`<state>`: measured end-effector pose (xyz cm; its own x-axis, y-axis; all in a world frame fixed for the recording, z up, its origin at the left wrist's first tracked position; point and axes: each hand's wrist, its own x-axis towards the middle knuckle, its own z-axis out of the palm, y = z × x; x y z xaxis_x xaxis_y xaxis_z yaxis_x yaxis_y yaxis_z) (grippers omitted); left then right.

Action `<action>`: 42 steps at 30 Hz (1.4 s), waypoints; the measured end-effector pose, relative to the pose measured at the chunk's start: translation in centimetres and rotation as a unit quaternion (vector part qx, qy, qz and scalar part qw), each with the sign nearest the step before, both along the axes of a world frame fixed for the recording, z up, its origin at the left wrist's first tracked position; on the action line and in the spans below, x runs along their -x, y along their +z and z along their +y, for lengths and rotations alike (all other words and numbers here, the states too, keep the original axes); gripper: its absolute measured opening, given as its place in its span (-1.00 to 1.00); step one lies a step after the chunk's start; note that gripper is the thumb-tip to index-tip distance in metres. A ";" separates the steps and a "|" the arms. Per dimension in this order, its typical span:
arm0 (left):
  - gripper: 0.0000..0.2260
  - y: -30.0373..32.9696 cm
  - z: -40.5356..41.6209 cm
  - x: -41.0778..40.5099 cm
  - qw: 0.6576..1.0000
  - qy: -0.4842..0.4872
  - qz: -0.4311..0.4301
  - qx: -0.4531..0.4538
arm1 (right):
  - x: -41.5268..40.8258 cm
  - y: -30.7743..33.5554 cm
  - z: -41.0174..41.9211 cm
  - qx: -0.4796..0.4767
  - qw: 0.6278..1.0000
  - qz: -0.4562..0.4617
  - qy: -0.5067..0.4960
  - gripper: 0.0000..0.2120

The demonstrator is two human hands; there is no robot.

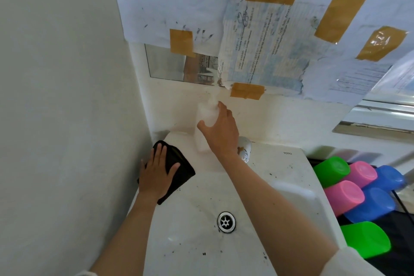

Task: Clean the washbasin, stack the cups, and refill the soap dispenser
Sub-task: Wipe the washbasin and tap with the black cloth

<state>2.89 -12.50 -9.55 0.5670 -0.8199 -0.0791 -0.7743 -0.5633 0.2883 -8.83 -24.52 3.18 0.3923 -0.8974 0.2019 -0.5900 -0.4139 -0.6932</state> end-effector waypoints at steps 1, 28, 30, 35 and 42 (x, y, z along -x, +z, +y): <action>-0.12 0.1 0.3 -0.1 1.000 0.003 0.005 -0.004 | 0.0 -0.1 0.0 -0.004 1.000 0.000 0.002 -0.34; -0.53 0.2 13.0 6.2 0.961 0.240 0.135 0.021 | 4.7 -1.2 9.0 0.238 0.968 -0.002 0.076 -0.72; -0.48 0.3 13.7 7.3 0.958 0.253 0.134 0.015 | 5.5 -1.7 10.2 0.237 0.967 -0.011 0.089 -0.79; -0.31 0.5 14.9 10.9 0.973 0.225 0.026 -0.033 | 7.8 -3.5 12.9 0.179 0.968 0.016 0.178 -0.81; -0.46 0.6 16.3 14.1 0.982 0.138 -0.022 -0.125 | 10.5 -5.2 15.7 0.130 0.960 0.062 0.238 -0.79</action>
